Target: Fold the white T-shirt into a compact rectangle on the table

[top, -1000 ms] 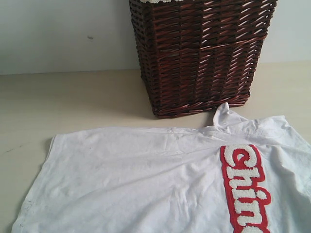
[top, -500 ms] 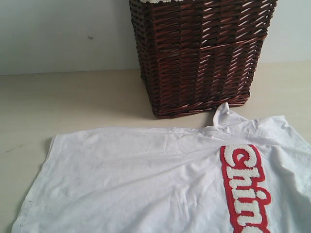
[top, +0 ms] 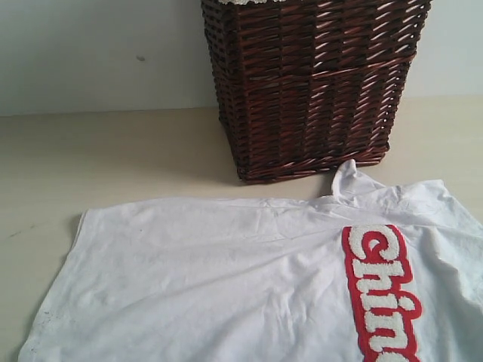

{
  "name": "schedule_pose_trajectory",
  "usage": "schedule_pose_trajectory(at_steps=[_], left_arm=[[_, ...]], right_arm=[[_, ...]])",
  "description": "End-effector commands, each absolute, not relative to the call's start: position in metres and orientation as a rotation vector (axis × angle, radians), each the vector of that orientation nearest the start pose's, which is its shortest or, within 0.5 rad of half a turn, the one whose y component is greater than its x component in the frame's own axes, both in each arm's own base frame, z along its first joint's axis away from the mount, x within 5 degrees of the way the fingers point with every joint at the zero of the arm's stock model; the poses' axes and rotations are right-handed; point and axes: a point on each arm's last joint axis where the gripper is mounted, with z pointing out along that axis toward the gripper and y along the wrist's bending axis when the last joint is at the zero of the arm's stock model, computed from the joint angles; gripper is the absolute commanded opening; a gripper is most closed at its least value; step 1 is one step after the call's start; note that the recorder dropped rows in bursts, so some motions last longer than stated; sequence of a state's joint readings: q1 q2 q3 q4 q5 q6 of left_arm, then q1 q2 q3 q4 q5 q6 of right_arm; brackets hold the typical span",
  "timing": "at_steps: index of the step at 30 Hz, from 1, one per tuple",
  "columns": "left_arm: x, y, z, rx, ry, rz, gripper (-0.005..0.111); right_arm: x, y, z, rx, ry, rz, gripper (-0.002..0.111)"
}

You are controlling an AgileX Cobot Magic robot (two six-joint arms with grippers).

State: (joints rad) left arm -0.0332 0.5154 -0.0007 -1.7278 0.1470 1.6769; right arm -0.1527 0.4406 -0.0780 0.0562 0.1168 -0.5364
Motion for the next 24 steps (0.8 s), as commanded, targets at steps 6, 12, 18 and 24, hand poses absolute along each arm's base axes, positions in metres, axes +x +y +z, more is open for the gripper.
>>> schedule_pose_trajectory(at_steps=[6, 12, 18, 24], left_arm=[[0.093, -0.017, 0.177, 0.072, 1.97, -0.206, 0.0], [0.093, -0.017, 0.177, 0.072, 1.97, -0.206, 0.0], [0.093, -0.017, 0.177, 0.072, 1.97, -0.206, 0.0], [0.093, -0.017, 0.177, 0.072, 1.97, -0.206, 0.0]], right_arm=[[0.165, -0.022, 0.184, -0.189, 2.505, -0.14, 0.024], [0.244, -0.033, 0.22, -0.059, 2.448, -0.084, 0.024], [0.298, -0.025, 0.244, -0.077, 2.523, 0.174, 0.024], [0.349, -0.022, 0.224, -0.465, 2.371, 0.178, 0.003]])
